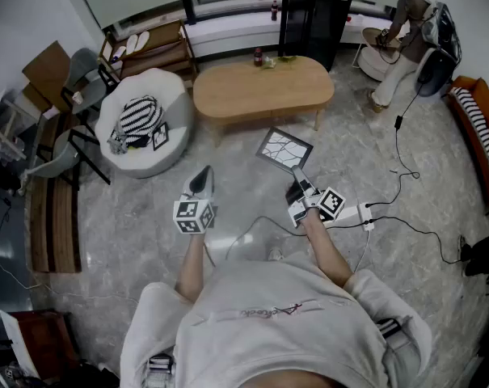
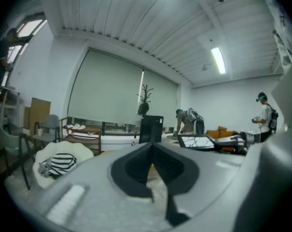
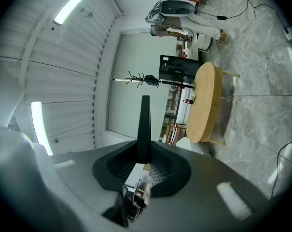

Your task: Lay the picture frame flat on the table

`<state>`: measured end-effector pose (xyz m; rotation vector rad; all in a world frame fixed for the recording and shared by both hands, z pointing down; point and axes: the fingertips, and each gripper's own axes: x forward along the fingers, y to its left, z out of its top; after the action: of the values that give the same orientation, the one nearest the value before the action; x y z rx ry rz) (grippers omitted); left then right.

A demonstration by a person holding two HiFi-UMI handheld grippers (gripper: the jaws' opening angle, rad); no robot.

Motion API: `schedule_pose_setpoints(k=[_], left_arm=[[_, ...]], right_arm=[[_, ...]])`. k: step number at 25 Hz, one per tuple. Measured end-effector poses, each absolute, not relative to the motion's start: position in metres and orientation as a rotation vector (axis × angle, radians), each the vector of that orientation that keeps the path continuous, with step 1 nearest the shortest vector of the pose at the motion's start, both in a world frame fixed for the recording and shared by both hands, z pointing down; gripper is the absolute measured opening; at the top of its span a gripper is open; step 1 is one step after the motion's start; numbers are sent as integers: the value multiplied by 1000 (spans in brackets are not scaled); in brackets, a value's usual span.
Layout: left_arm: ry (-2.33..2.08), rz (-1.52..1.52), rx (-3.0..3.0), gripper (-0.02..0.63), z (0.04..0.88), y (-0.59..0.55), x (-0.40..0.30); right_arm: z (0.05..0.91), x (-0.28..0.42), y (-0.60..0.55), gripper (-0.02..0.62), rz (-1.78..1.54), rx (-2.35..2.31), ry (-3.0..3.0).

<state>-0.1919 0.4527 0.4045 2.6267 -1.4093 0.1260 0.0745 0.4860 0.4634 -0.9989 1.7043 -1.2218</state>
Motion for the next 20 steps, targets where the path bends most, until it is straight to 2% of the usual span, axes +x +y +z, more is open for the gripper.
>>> schedule_pose_setpoints(k=[20], left_arm=[[-1434, 115, 2603, 2, 401, 463, -183]], right_arm=[[457, 80, 490, 74, -1242, -958, 1695]])
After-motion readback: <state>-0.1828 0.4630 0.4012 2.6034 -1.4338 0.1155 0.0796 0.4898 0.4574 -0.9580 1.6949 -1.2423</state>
